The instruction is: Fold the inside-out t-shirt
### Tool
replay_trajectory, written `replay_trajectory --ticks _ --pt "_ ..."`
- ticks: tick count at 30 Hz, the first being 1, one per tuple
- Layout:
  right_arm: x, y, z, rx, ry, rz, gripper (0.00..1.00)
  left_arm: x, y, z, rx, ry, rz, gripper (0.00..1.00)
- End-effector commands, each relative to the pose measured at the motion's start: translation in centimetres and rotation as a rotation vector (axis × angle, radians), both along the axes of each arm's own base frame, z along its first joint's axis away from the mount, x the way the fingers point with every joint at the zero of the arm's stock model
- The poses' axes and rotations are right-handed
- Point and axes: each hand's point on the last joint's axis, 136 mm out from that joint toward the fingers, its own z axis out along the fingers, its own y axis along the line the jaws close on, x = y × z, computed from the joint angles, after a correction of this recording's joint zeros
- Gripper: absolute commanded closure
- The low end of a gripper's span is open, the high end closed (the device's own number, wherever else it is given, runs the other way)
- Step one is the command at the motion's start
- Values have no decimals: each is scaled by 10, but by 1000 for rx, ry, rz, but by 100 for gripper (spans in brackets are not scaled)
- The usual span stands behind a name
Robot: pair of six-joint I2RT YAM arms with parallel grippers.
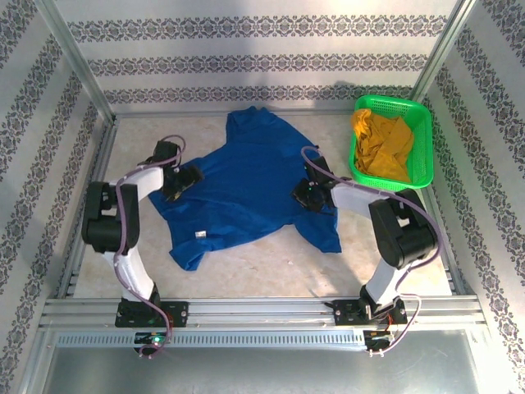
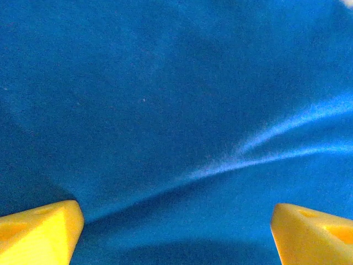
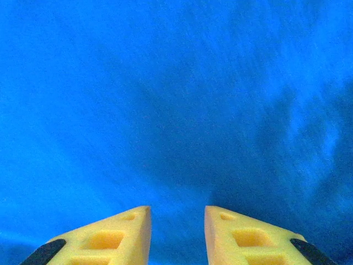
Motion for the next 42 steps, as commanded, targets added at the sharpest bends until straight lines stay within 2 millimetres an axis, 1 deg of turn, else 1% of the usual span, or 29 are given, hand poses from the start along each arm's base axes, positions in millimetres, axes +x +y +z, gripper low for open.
replay_trajectory --ticks 1,3,5,8,10,12,13,15,16,18,19,20,22,24,26,27,29,30,33,35,38,40,41,42 --pt "23 -10 4 -71 15 4 67 -71 9 -27 -10 158 116 10" --pt "41 -9 4 -80 17 13 67 -103 7 -29 -45 171 177 10" --pt "60 -7 5 -84 21 26 67 -136 1 -27 -85 166 240 10" --pt "82 -3 2 -88 32 50 67 -168 -16 -15 -129 106 284 10" --pt "96 2 2 -70 25 71 67 -178 -30 -1 -170 52 284 9" --pt "108 12 17 -39 -13 121 71 -179 -35 17 -173 -9 270 8" --pt "111 16 30 -37 -44 150 71 -175 -35 29 -168 -46 261 8" --pt "109 21 58 -45 -114 204 71 -157 -36 53 -150 -113 229 6" --pt "105 21 67 -50 -130 216 71 -145 -39 63 -140 -136 201 5" --pt "91 18 83 -39 -162 223 71 -112 -53 81 -122 -158 108 5" --pt "82 16 86 -35 -163 224 71 -96 -62 87 -117 -161 62 4" --pt "72 13 90 -34 -168 225 71 -76 -72 91 -112 -159 8 4" --pt "48 4 84 -44 -151 212 71 -37 -91 94 -110 -157 -73 4" --pt "22 -7 72 -35 -121 167 71 8 -112 97 -122 -170 -134 3" --pt "0 -13 58 -13 -95 129 70 46 -131 90 -130 -159 -178 1" --pt "-12 -17 47 -8 -69 111 70 64 -141 86 -130 -156 -206 1" --pt "-29 -19 32 4 -39 83 70 94 -157 76 -135 -142 -240 1" --pt "-36 -20 25 6 -23 71 70 107 -162 67 -134 -127 -247 1" --pt "-48 -17 9 -10 15 66 70 137 -170 46 -125 -96 -252 1" --pt "-49 -15 1 -25 34 56 69 150 -170 34 -122 -78 -250 0" --pt "-40 -14 -12 -45 72 28 65 164 -161 14 -123 -35 -217 0" --pt "-30 -12 -20 -68 103 18 64 171 -148 5 -129 -16 -176 0" --pt "-21 -11 -23 -78 112 13 63 175 -140 2 -137 -15 -147 0" --pt "-8 -7 -21 -80 108 14 63 179 -131 0 -146 -17 -118 1"
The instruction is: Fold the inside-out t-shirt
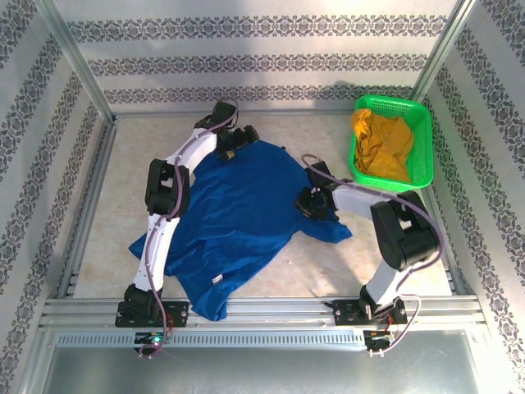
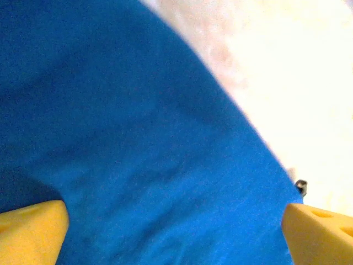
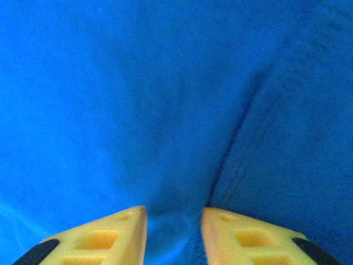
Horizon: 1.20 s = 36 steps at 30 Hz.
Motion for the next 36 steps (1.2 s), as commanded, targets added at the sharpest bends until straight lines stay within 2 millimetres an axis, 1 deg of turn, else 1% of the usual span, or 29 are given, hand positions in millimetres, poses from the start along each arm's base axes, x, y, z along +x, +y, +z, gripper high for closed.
replay_trajectory --ticks 1,6,7,9,12,14,16,18,20,22,23,24,25,26,27,28,29,30,31,33,34,35,36 --pt "35 4 -6 -48 2 -40 62 -3 43 -28 4 118 101 1" --pt "93 22 -14 -75 39 -19 62 9 90 -26 -16 112 208 0" --pt "102 24 -16 -83 44 -17 62 10 97 -24 -15 110 217 0" --pt "127 25 -15 -96 43 -18 62 10 115 -20 -6 105 238 0" --pt "158 18 -8 -122 30 -33 61 5 148 -17 10 114 298 0" --pt "174 6 -2 -147 21 -55 61 0 173 -17 15 116 359 0" --pt "187 -7 6 -160 5 -73 61 -5 196 -15 4 106 426 0" --pt "200 -15 21 -146 -29 -70 62 -5 212 -6 -17 64 469 0" --pt "210 -12 44 -127 -82 -29 62 1 214 12 -37 8 467 0" --pt "213 0 71 -89 -143 36 62 8 207 37 -72 -56 434 0" --pt "210 8 90 -76 -176 77 62 9 201 55 -87 -89 411 0" --pt "202 14 107 -72 -206 118 62 8 195 72 -95 -124 388 0" --pt "193 21 121 -67 -232 155 62 4 190 86 -104 -149 367 0" --pt "178 27 133 -66 -254 191 62 -3 183 100 -110 -163 341 0" --pt "161 34 143 -63 -274 218 62 -16 178 111 -110 -165 314 0" --pt "145 40 146 -52 -280 243 61 -29 174 117 -102 -160 293 0" --pt "124 46 148 -35 -281 265 61 -46 170 124 -92 -158 276 0" --pt "102 52 145 -19 -271 281 61 -65 167 128 -89 -157 269 0" --pt "84 56 138 -4 -251 287 61 -84 163 124 -91 -142 264 0" --pt "42 68 124 43 -229 287 62 -129 158 111 -97 -95 261 0" --pt "24 75 116 57 -215 286 62 -148 155 104 -95 -73 259 0" --pt "4 85 105 74 -194 297 62 -168 150 98 -90 -60 252 0" --pt "-15 97 96 86 -173 316 62 -190 146 86 -76 -36 241 0"
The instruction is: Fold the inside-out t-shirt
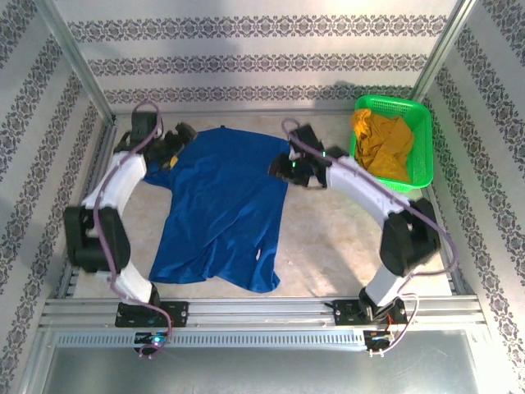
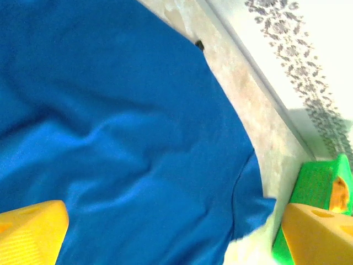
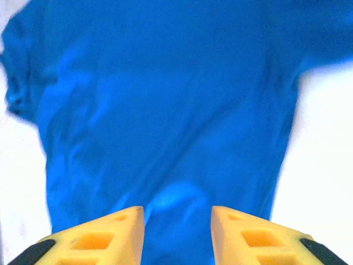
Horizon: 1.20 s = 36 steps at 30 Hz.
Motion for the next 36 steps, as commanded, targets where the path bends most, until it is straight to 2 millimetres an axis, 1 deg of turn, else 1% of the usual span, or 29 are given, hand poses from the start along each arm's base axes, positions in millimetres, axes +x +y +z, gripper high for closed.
replay_trajectory --ticks 1,3,6,8,10,11,14,17,20,22,26,29,30,32,34,36 --pt "-47 24 -51 19 112 13 62 -58 -14 -50 25 122 -48 0" --pt "-78 42 -68 3 135 59 62 -93 -27 -69 23 173 -81 0" --pt "-109 54 -93 -25 170 76 64 -130 -40 -89 31 221 -107 0" --pt "-122 54 -107 -40 188 71 66 -146 -46 -95 31 234 -119 1" --pt "-130 49 -121 -77 199 62 66 -160 -48 -100 61 239 -133 0" --pt "-132 45 -127 -89 209 59 66 -165 -48 -103 75 245 -136 0" --pt "-140 25 -148 -149 240 35 67 -177 -47 -111 89 257 -134 0" --pt "-145 -5 -166 -208 272 -3 68 -185 -46 -111 120 250 -139 0" --pt "-143 -37 -174 -248 290 -43 68 -185 -50 -106 109 220 -157 0" --pt "-138 -56 -173 -256 288 -71 68 -187 -53 -104 114 222 -173 0" --pt "-121 -94 -167 -274 284 -126 67 -185 -58 -93 133 197 -206 0" --pt "-106 -117 -154 -274 268 -157 66 -181 -62 -81 161 166 -241 0" --pt "-100 -121 -146 -270 251 -157 66 -179 -64 -75 170 154 -257 0" --pt "-91 -126 -124 -266 202 -148 64 -176 -68 -64 193 127 -287 0" --pt "-84 -131 -96 -276 136 -135 59 -175 -71 -53 225 96 -316 0" --pt "-83 -133 -68 -277 69 -130 52 -174 -73 -47 243 73 -335 0"
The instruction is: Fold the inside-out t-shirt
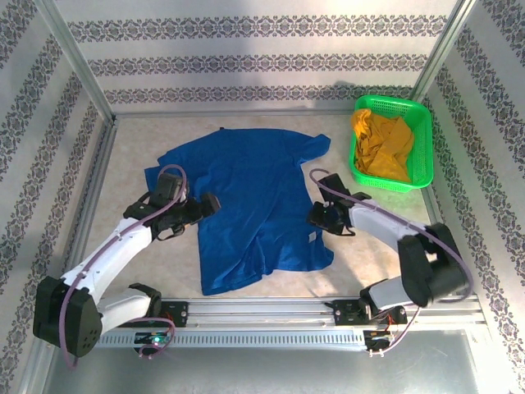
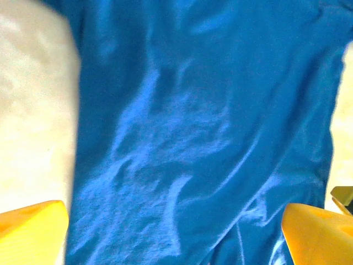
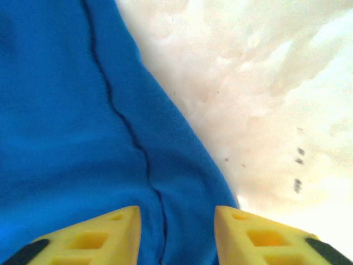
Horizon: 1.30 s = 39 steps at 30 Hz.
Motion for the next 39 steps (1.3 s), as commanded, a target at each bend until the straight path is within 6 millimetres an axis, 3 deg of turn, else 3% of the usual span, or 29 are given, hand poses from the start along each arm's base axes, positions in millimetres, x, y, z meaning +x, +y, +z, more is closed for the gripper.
replay_trajectory --ticks 1,6,11,15,16,20,25,32,35,39 --pt "-1 -11 50 -70 -104 69 47 -6 0 12 72 -38 -65 0" --pt "-19 -30 104 -184 -252 74 2 -18 -18 16 135 -87 -167 0" --pt "-38 -53 136 -133 -392 -63 2 -37 -40 18 266 -188 -262 0" --pt "-59 -45 146 92 -458 -89 3 -57 -68 7 270 -189 -365 0" --pt "-66 -42 146 143 -466 -89 7 -64 -76 4 287 -189 -400 0" --pt "-92 -28 127 291 -412 -75 20 -89 -81 -13 390 -125 -451 0" --pt "-124 -12 80 431 -236 -97 33 -113 -78 -28 542 -53 -458 9" --pt "-148 -9 32 465 -141 -143 44 -116 -128 -44 553 -72 -574 26" --pt "-151 -4 20 479 -112 -157 47 -114 -152 -45 469 -108 -596 39" --pt "-152 -2 17 456 -111 -147 49 -115 -169 -49 403 -117 -609 39"
